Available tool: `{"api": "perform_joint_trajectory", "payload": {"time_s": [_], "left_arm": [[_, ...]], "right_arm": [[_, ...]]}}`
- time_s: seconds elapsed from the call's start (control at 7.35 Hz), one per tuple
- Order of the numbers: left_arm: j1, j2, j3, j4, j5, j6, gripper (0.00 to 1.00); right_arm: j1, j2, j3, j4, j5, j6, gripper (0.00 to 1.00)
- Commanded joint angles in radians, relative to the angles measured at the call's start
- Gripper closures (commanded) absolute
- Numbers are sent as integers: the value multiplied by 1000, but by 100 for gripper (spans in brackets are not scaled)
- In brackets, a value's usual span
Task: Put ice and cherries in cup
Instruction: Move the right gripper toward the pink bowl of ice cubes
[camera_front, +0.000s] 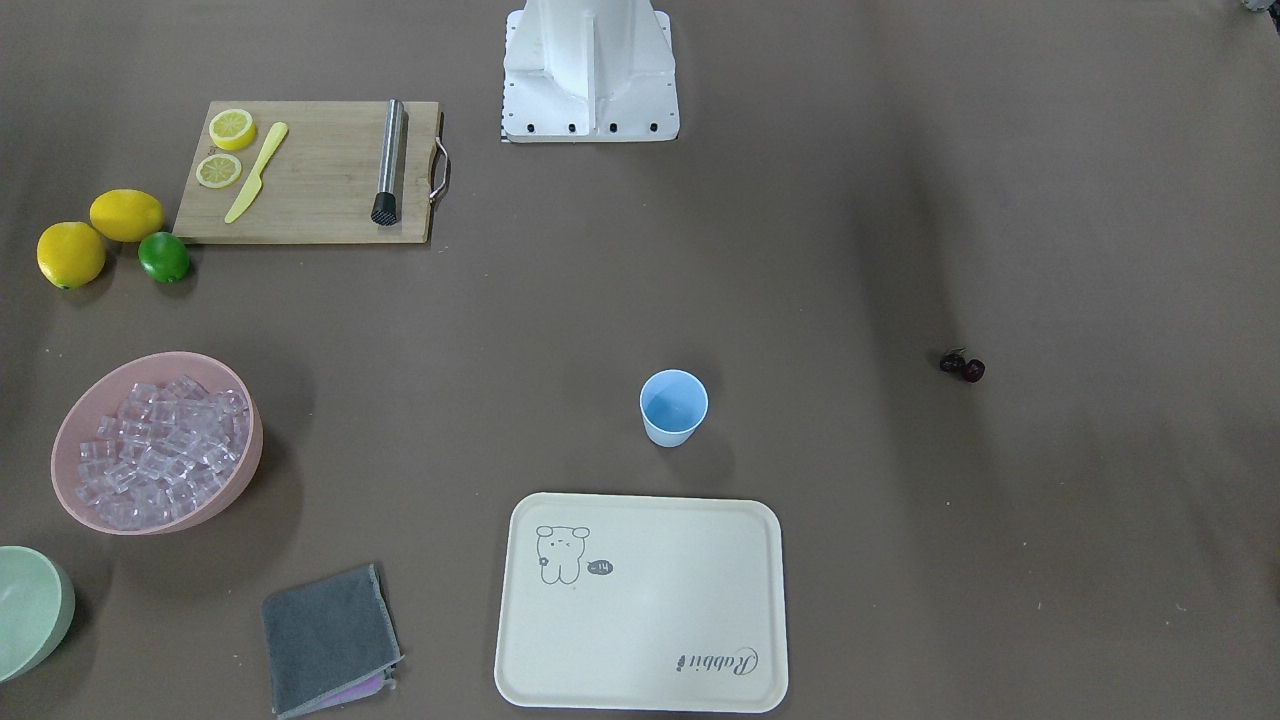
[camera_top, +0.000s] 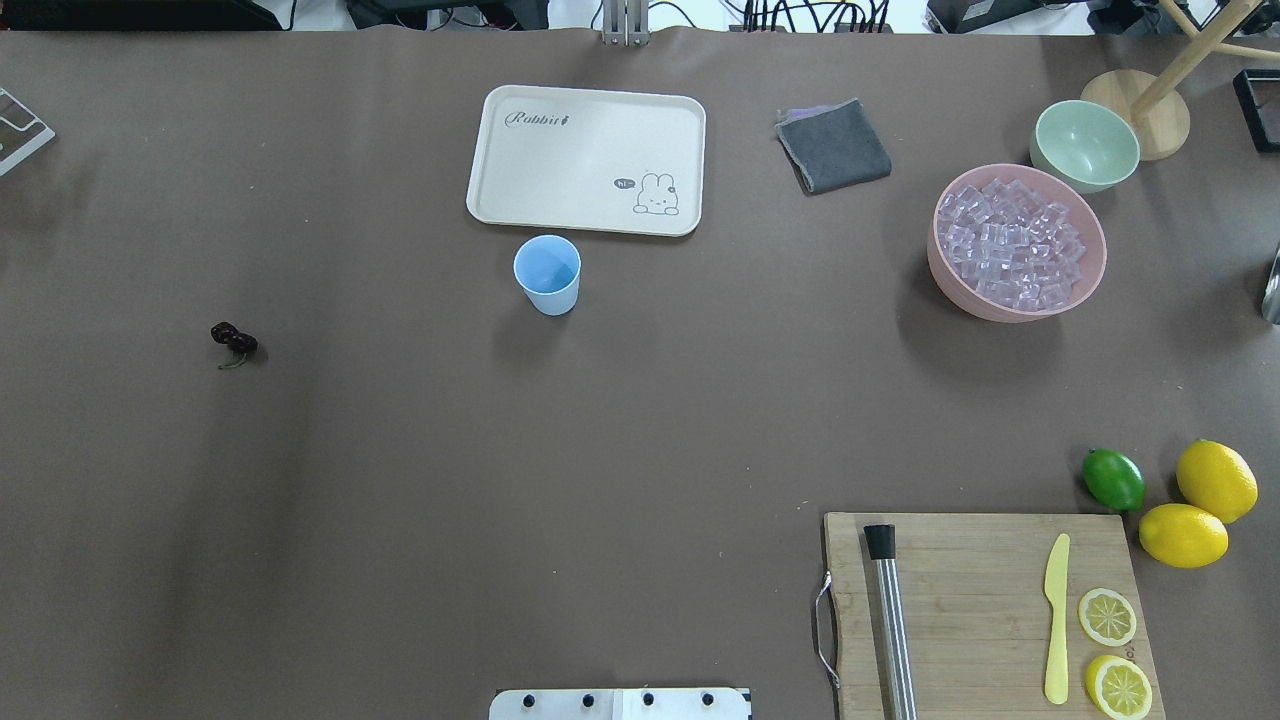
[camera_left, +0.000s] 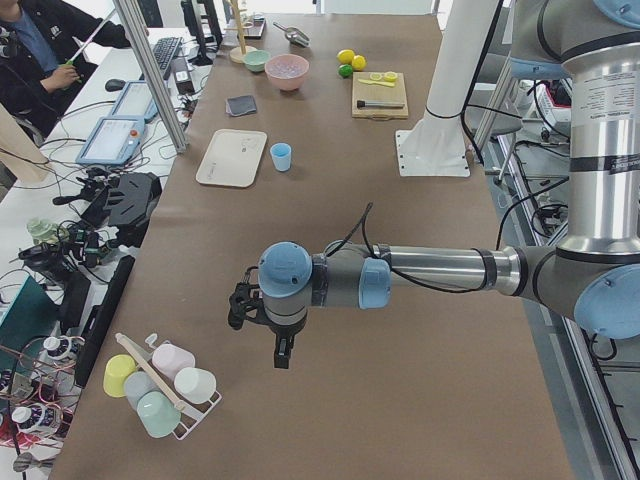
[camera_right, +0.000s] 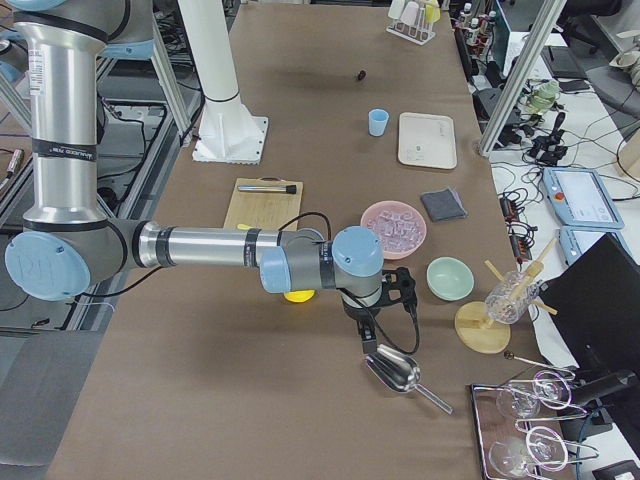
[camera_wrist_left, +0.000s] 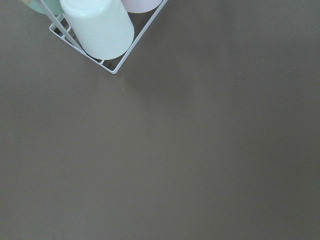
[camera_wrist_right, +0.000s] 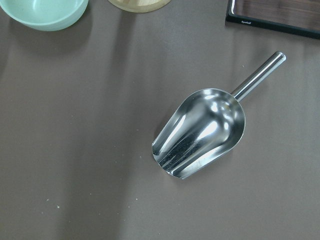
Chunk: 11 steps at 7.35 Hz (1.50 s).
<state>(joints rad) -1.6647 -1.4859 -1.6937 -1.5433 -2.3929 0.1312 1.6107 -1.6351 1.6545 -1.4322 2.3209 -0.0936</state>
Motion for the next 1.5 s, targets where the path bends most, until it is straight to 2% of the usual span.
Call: {"api": "perform_joint_trajectory", "payload": {"time_s": [0.0, 0.54, 0.68, 0.95, 1.09, 1.23, 1.36], "left_arm": [[-1, -4, -6, 6, -2, 10, 2], [0, 6, -26, 8, -2, 10, 2], [2, -4, -27, 28, 0, -1, 2], [0, -30, -40, 83, 6, -1, 2], [-1, -22, -35, 83, 9, 1, 2], [-3, -14, -35, 81, 8, 1, 2], [-7, -11, -38, 80, 8, 2, 2]], "right_arm": [[0, 0, -1, -1, 0, 0, 0], [-41, 39, 10, -24, 11, 3, 0], [-104, 70, 10, -20, 18, 50, 0], [-261, 132, 51, 48, 32, 353, 0], [-317, 185, 44, 64, 28, 376, 0], [-390, 237, 33, 70, 6, 399, 0], [-478, 288, 21, 72, -87, 400, 1]]}}
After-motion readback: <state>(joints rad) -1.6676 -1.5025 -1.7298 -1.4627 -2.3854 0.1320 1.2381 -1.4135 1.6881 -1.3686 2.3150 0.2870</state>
